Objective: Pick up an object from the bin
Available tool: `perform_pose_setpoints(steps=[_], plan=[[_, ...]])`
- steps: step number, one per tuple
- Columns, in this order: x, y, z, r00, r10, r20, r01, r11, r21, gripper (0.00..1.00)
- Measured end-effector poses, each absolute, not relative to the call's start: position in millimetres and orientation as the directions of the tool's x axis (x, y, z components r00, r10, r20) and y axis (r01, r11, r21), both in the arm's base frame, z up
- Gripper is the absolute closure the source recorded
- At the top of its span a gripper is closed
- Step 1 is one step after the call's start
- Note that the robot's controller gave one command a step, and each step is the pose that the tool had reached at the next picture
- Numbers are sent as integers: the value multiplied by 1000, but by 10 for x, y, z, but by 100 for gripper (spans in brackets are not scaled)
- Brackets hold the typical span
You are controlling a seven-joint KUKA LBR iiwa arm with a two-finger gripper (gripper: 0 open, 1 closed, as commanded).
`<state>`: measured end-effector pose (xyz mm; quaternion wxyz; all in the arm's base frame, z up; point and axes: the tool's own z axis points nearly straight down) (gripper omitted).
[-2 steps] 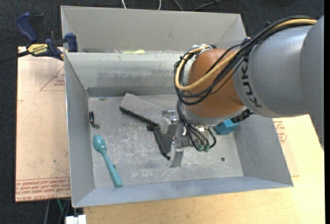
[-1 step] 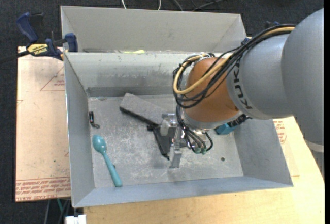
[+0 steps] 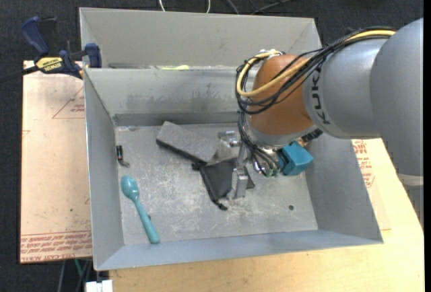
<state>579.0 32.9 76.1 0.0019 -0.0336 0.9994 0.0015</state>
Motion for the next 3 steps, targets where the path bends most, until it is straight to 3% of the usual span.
perform_pose_setpoints(steps=[1, 2, 3], plan=[[6026, 206, 738, -998, -66, -6, -66, 998, 2, 100], [5924, 216, 753, -998, -62, -3, -62, 998, 2, 100], [5955, 191, 1389, -999, -41, -1, -41, 999, 3, 100]])
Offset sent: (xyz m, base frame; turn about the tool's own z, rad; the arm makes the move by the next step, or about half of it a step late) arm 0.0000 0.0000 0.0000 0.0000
